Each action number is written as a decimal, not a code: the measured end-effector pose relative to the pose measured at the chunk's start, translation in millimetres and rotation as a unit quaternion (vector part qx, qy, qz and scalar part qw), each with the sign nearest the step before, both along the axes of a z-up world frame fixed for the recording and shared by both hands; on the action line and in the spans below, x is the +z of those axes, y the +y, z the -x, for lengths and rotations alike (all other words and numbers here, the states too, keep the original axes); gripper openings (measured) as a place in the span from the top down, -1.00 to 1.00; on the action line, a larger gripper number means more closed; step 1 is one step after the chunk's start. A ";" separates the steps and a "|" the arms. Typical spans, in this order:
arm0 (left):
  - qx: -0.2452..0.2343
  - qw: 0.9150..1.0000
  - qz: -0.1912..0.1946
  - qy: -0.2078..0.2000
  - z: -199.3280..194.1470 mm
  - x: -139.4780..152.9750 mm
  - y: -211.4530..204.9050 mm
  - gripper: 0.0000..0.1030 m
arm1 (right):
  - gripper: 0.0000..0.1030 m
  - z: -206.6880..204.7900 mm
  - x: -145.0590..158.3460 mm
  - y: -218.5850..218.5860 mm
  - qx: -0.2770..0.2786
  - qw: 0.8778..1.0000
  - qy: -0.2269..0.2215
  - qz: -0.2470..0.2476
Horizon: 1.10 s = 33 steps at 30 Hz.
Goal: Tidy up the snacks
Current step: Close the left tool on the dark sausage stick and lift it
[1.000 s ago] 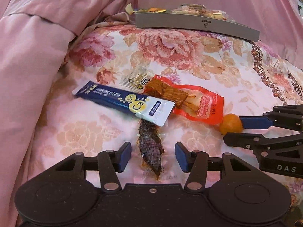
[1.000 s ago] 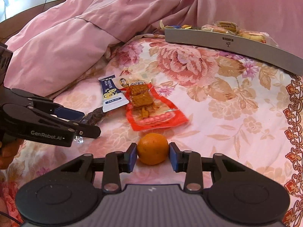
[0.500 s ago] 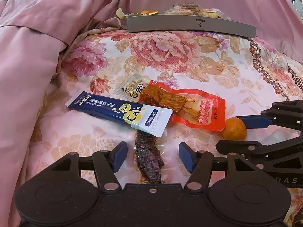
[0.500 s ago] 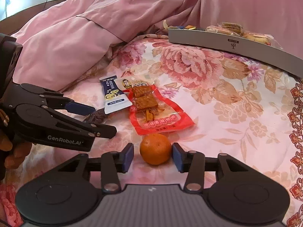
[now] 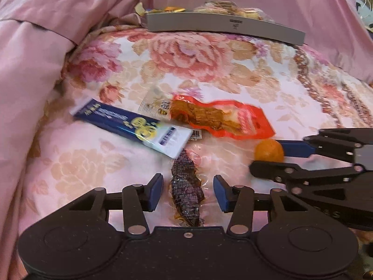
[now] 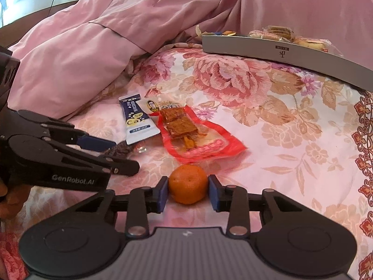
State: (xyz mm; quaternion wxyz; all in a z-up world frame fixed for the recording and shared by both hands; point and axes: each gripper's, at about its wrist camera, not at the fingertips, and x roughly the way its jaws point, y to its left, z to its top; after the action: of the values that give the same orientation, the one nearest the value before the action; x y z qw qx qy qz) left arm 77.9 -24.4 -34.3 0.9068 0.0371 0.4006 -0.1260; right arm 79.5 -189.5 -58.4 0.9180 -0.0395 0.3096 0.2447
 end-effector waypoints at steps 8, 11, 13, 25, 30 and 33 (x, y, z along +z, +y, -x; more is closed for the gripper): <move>-0.028 0.999 -0.031 -0.013 -2.8 -5.9 -9.1 -0.16 | 0.24 11.1 1.8 -9.6 -0.016 1.000 0.000 -0.009; -0.030 0.999 -0.031 -0.012 -4.9 -6.8 -8.4 -0.12 | 0.24 11.3 1.4 -9.8 -0.017 1.000 0.000 -0.006; -0.035 0.999 -0.028 -0.012 -4.5 -7.2 -9.0 0.03 | 0.24 11.7 1.2 -8.2 -0.018 1.000 -0.002 -0.003; -0.020 0.998 0.049 0.025 8.6 -0.8 -9.5 0.07 | 0.24 24.7 2.7 -14.6 -0.043 0.999 -0.013 -0.005; -0.032 0.998 0.051 0.021 15.1 -0.3 -14.1 0.07 | 0.24 30.5 2.6 -23.4 -0.063 0.998 -0.013 -0.006; -0.027 0.996 0.076 0.029 15.8 0.5 -8.1 0.07 | 0.24 32.4 6.4 -27.2 -0.067 0.998 -0.015 -0.003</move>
State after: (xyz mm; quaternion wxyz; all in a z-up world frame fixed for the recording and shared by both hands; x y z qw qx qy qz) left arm 62.1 -32.6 -33.7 0.8911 -0.0244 0.4153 -0.1813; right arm 47.1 -216.6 -52.0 0.9371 -0.0197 0.2968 0.1827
